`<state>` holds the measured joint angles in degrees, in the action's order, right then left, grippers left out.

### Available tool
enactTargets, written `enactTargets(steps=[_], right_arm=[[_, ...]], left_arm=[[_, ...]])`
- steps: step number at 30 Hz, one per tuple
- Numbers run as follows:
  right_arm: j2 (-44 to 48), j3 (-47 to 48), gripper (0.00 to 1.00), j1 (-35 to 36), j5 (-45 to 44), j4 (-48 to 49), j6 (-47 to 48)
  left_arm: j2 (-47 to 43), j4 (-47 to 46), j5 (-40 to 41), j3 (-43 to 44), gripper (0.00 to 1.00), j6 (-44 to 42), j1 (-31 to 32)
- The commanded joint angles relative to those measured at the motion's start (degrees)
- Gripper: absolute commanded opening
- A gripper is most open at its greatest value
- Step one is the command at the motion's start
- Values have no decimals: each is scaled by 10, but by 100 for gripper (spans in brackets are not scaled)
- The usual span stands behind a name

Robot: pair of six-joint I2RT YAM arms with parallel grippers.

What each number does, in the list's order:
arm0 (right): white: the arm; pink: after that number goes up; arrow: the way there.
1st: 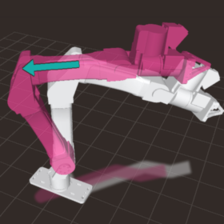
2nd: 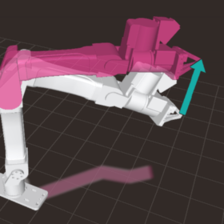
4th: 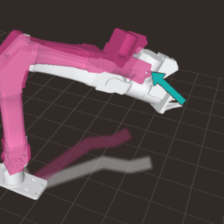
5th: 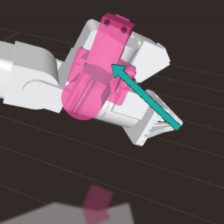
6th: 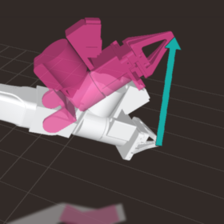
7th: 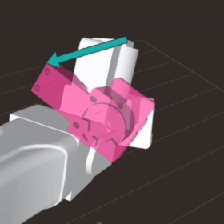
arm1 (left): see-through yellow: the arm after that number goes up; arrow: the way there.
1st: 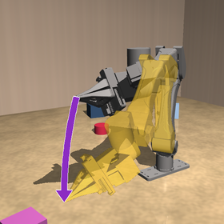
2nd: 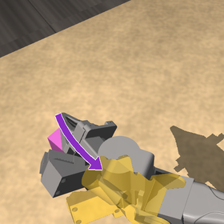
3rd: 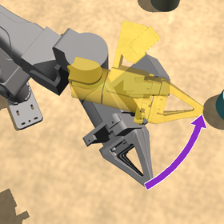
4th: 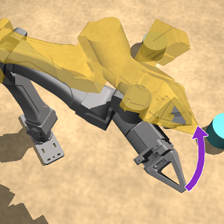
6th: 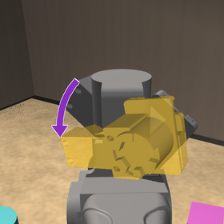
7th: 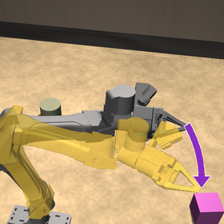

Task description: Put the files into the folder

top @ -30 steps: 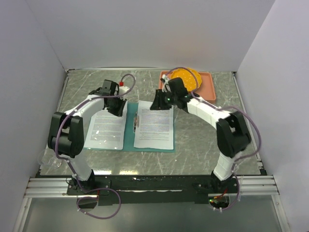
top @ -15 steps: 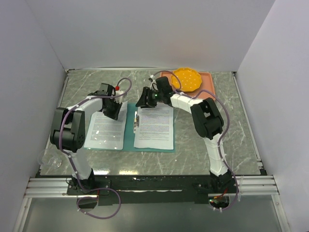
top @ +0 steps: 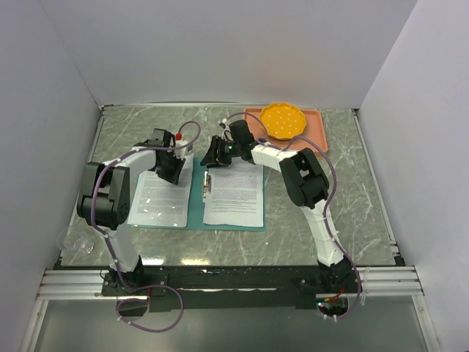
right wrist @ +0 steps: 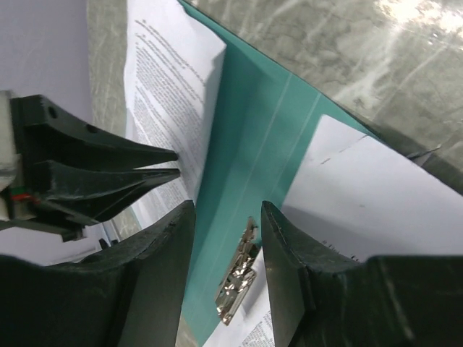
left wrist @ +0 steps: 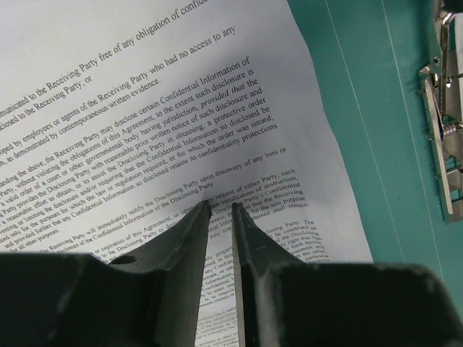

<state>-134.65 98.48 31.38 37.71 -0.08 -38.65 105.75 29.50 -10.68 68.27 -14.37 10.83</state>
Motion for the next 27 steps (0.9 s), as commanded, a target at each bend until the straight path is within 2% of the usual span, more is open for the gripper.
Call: enactTargets(steps=[1,7,15,27], right_arm=[[-10,14,49,4,5,18,-10],[-25,26,49,6,15,20,-15],[-11,-14,47,13,35,79,-41],[-5,-32,46,25,49,99,-60]], left_arm=[[2,4,-6,-14,26,-14,-2],[0,4,-4,-17,26,-15,-3],[2,-1,1,-20,26,-19,-4],[-10,-1,6,-24,26,-22,-10]])
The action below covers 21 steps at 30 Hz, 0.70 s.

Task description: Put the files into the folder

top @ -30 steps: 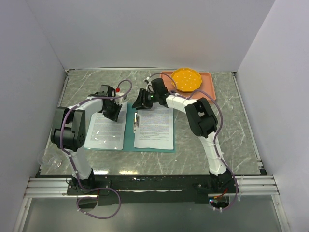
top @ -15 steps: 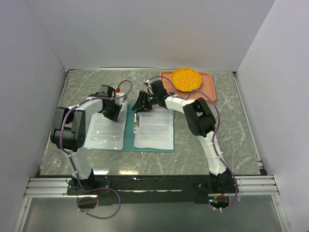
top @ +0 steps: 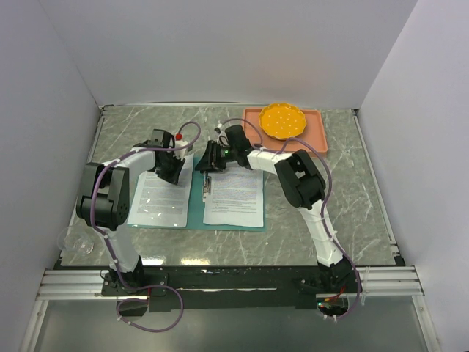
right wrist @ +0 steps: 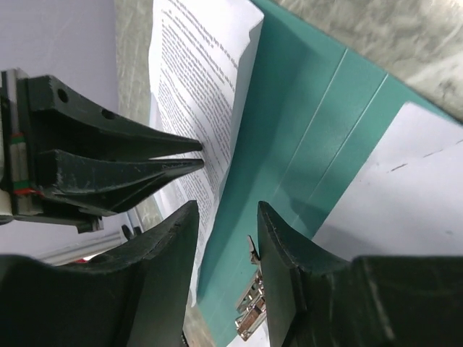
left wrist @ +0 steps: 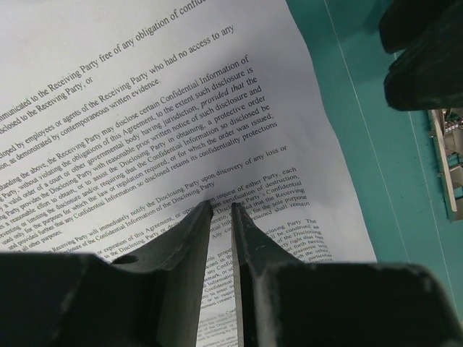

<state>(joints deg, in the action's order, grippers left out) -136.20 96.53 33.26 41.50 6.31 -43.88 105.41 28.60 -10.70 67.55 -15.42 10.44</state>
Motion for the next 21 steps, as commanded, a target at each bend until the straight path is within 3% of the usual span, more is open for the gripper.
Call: enactTargets(steps=[1,10,21], right_arm=[[15,-17,46,8,14,38,-9],[67,-72,45,20,20,88,-21],[91,-76,44,29,26,100,-7]], left_arm=[[-6,8,6,-18,26,-12,-7],[-9,6,7,-21,26,-14,-9],[-18,4,3,-30,26,-14,-10]])
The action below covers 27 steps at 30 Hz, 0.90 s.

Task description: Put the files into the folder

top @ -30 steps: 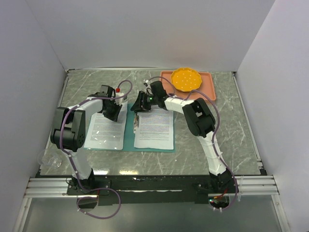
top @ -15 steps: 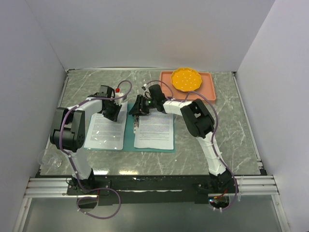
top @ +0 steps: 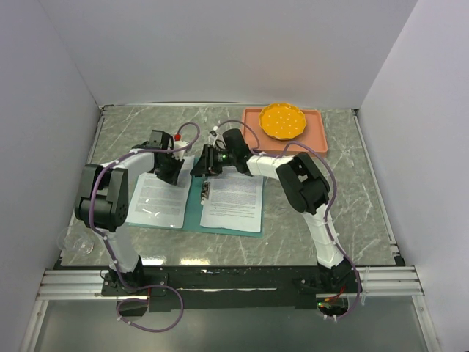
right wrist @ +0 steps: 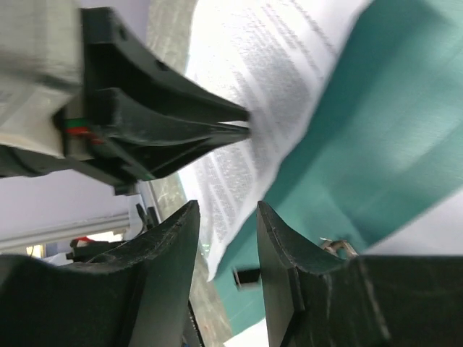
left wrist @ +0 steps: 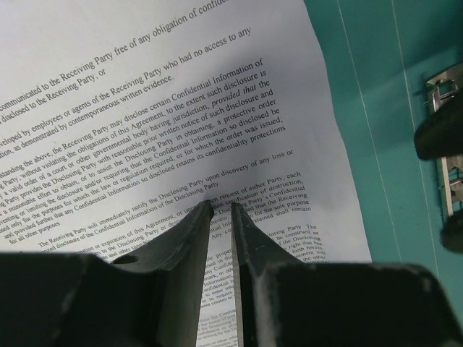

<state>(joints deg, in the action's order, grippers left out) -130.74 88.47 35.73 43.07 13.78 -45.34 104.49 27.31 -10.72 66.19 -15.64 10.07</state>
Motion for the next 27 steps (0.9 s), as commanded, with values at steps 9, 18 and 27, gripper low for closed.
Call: enactTargets(steps=[9,18,27], right_arm=[[52,-27,42,9,11,30,1],[110,-57,36,22,-15,7,38],[283,-214,0,36,-142,41,158]], left_arm=[[-13,17,3,-17,26,-13,-8],[-30,45,-3,22,27,2,-9],[-91,122,-59,152,80,68,14]])
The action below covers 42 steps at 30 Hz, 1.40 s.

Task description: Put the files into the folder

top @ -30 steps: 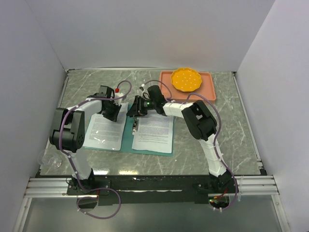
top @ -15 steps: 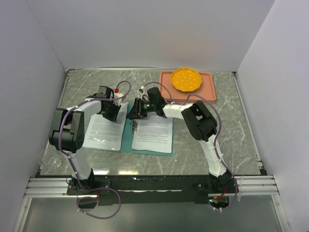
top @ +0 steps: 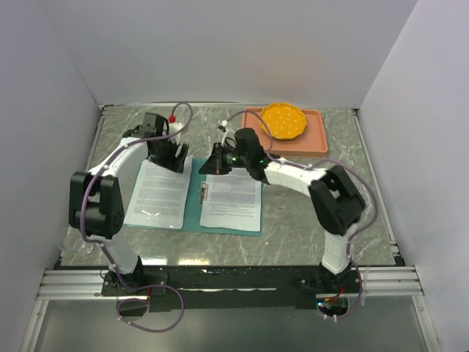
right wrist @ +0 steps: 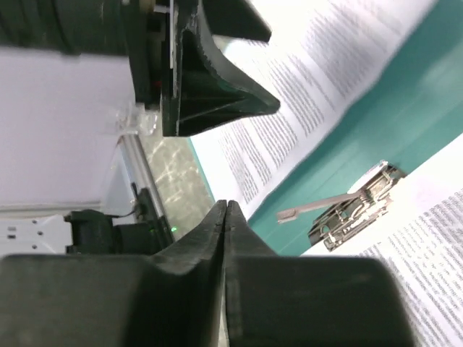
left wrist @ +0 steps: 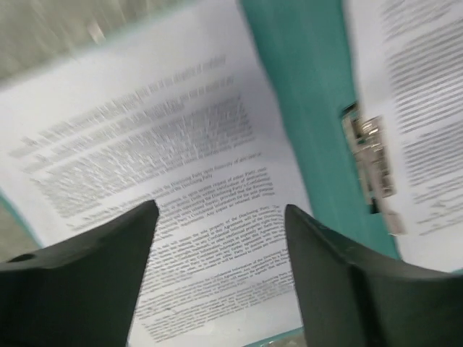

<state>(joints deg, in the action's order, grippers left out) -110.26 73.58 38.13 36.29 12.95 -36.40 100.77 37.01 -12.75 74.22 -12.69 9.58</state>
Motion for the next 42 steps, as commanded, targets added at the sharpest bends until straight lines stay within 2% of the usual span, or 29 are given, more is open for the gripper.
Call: enactTargets(steps=[1,2,4,6,9,10,14,18,29,42], right_arm=[[94,-85,0,16,-116,65,76],[123,-105,0,20,-140,76,87],[142,-142,0,24,-191,86,98],[155,-163,0,23,-204,87,103],[170,-192,0,24,-215,108,110],[175,-202,0,25,-219,121,112],[189,-255,0,33,-253,205,126],[175,-251,0,37,-267,213,146],[92,-220,0,63,-283,296,159],[22,-165,0,81,-269,298,150]], left_arm=[[-53,24,-36,77,84,50,25],[-50,22,-29,82,89,57,45],[-33,5,0,88,92,72,69],[-17,-10,19,89,99,85,100],[20,-47,34,92,99,116,123],[29,-52,36,95,96,122,126],[70,-82,48,117,96,158,132],[107,-97,66,142,96,166,134],[144,-135,80,127,96,176,144],[173,-124,123,118,96,180,170]])
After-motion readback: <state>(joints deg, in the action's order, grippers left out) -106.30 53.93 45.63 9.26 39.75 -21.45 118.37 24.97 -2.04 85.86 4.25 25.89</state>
